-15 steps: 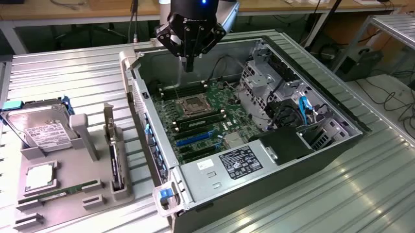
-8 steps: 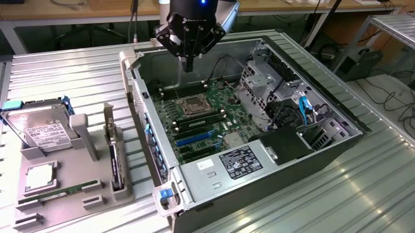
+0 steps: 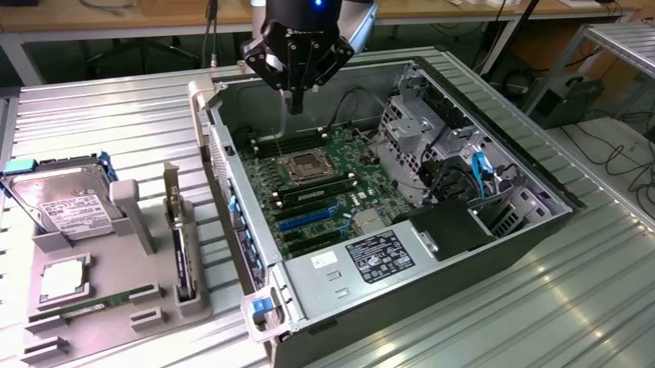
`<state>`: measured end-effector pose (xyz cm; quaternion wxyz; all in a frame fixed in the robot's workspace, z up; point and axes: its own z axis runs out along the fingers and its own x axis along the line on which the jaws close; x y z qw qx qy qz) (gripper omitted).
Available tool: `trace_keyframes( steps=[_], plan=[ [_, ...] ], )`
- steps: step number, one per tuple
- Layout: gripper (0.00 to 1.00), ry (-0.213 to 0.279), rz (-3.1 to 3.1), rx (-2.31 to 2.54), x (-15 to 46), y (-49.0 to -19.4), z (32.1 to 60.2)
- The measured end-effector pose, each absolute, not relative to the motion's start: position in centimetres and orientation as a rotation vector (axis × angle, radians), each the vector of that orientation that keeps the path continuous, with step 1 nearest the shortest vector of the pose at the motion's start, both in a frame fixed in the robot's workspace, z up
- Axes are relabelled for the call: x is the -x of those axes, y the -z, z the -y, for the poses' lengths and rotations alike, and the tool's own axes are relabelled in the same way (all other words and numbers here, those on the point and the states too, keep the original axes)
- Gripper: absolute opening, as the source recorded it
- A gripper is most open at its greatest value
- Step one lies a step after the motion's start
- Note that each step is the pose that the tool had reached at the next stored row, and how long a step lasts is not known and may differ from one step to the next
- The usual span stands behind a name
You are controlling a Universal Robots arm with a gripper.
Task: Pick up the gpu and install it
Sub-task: 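Reach for the gpu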
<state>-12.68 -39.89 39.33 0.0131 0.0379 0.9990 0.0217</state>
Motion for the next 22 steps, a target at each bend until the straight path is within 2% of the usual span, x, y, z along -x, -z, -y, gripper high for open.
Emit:
trace_keyframes(
  steps=[22],
  plan=[
    [0.11, -0.068, -3.112, -0.118, 13.60, -39.33, 39.89]
  ],
)
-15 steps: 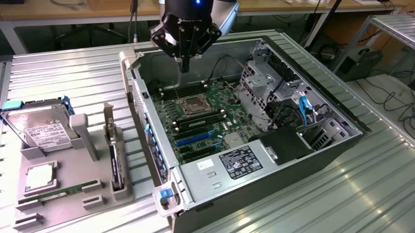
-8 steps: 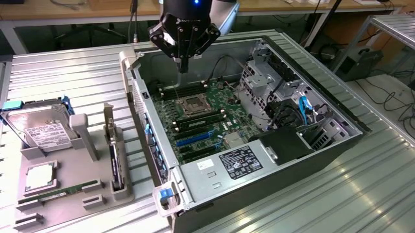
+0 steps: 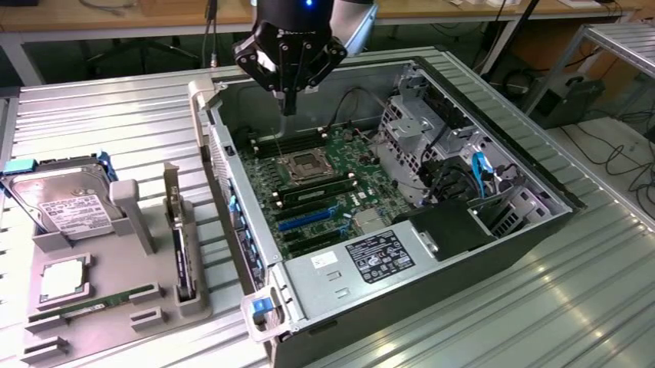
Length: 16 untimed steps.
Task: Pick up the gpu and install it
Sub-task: 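Reach for the gpu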
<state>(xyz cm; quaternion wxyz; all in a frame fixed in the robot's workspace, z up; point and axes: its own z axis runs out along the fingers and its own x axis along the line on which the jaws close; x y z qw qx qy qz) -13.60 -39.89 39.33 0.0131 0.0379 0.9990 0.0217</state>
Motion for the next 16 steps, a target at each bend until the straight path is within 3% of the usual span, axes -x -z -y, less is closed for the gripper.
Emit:
trace_keyframes(
  steps=[16],
  plan=[
    [0.11, -0.068, -3.112, -0.118, 14.39, -39.33, 39.90]
  ],
)
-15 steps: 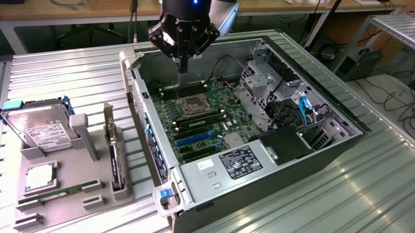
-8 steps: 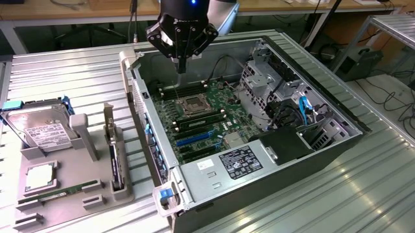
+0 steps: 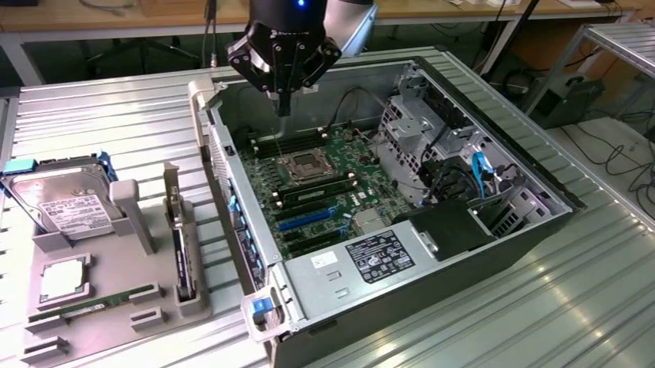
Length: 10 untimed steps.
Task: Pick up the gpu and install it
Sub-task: 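Reach for the gpu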
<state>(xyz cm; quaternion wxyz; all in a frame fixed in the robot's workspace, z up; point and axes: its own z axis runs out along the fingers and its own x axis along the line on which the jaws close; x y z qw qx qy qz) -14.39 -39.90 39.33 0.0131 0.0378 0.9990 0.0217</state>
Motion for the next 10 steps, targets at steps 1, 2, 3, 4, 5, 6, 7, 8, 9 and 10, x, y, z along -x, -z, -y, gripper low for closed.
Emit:
trace_keyframes(
  steps=[1, 2, 3, 4, 5, 6, 7, 8, 9, 10],
  plan=[
    [0.11, -0.068, -3.113, -0.118, 14.45, -39.33, 39.89],
    [0.11, -0.068, -3.113, -0.118, 14.50, -39.33, 39.89],
    [0.11, -0.068, -3.113, -0.118, 14.55, -39.33, 39.89],
    [0.11, -0.068, -3.112, -0.118, 14.60, -39.33, 39.89],
    [0.11, -0.068, -3.112, -0.118, 14.65, -39.33, 39.89],
    [0.11, -0.068, -3.112, -0.118, 14.70, -39.33, 39.89],
    [0.11, -0.068, -3.112, -0.118, 14.76, -39.33, 39.90],
    [0.11, -0.068, -3.112, -0.118, 14.82, -39.33, 39.89],
    [0.11, -0.068, -3.112, -0.118, 14.88, -39.33, 39.89],
    [0.11, -0.068, -3.112, -0.118, 14.97, -39.33, 39.89]
  ],
)
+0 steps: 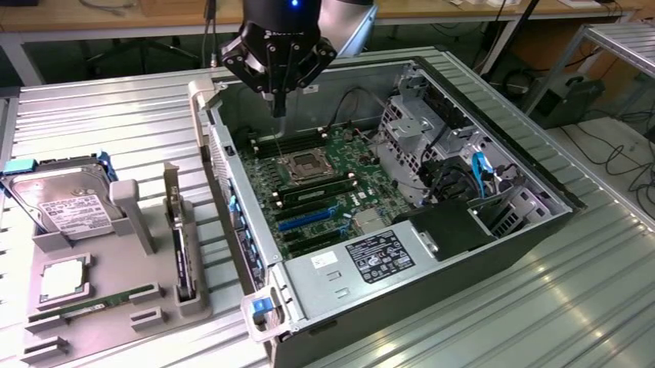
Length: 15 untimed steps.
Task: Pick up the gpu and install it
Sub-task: 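Reach for the gpu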
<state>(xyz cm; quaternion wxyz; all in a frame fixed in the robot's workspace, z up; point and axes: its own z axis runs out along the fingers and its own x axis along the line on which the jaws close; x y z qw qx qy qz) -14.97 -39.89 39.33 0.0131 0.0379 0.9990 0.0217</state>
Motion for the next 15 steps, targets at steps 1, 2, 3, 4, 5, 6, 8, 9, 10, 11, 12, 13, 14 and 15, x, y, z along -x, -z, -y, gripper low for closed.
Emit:
trace_keyframes(
  steps=[1, 2, 3, 4, 5, 6, 8, 9, 10, 11, 12, 13, 14, 15],
  plan=[
    [0.11, -0.068, -3.112, -0.118, 15.02, -39.33, 39.89],
    [0.11, -0.068, -3.112, -0.118, 15.06, -39.33, 39.89],
    [0.11, -0.068, -3.113, -0.118, 15.12, -39.33, 39.89],
    [0.11, -0.068, -3.112, -0.118, 15.17, -39.33, 39.89],
    [0.11, -0.068, -3.112, -0.118, 15.22, -39.33, 39.89],
    [0.11, -0.068, -3.113, -0.118, 15.27, -39.33, 39.89],
    [0.11, -0.068, -3.112, -0.118, 15.34, -39.33, 39.89],
    [0.11, -0.068, -3.112, -0.118, 15.39, -39.33, 39.89],
    [0.11, -0.068, -3.112, -0.118, 15.44, -39.33, 39.89],
    [0.11, -0.068, -3.112, -0.118, 15.50, -39.33, 39.89],
    [0.11, -0.068, -3.113, -0.118, 15.56, -39.33, 39.89],
    [0.11, -0.068, -3.112, -0.118, 15.62, -39.33, 39.89],
    [0.11, -0.068, -3.112, -0.118, 15.67, -39.33, 39.89],
    [0.11, -0.068, -3.112, -0.118, 15.72, -39.33, 39.89]
  ],
)
